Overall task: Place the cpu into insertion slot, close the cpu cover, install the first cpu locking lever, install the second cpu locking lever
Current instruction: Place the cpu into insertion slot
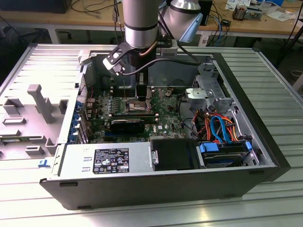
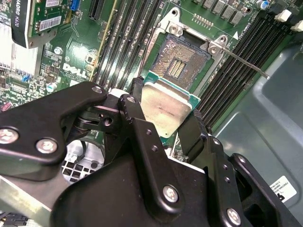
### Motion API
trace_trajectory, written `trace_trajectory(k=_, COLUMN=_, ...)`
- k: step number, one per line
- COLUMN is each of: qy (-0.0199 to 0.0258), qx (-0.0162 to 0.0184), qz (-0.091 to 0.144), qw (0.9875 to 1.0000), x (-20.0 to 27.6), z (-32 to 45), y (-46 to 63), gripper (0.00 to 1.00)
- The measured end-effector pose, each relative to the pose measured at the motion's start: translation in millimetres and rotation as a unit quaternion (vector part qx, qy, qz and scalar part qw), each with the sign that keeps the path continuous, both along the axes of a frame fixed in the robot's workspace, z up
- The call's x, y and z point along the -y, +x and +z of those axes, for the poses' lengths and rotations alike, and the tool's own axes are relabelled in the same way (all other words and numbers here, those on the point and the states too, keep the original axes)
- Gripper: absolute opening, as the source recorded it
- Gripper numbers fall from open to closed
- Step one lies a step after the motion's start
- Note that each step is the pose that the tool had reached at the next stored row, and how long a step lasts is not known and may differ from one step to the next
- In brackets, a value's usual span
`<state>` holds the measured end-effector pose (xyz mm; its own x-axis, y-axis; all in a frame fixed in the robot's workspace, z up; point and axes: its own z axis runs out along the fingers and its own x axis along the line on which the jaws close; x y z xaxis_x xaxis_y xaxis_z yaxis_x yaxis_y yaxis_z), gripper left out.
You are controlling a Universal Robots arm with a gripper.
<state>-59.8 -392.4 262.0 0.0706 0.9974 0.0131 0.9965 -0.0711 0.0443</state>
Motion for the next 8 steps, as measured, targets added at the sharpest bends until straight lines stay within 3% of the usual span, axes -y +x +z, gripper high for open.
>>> trace_trajectory(k=8, qy=0.0000, qx=0.0000, qz=0.000, qw=1.0000, x=0.0, z=-1.6, y=-0.3, gripper=0.55)
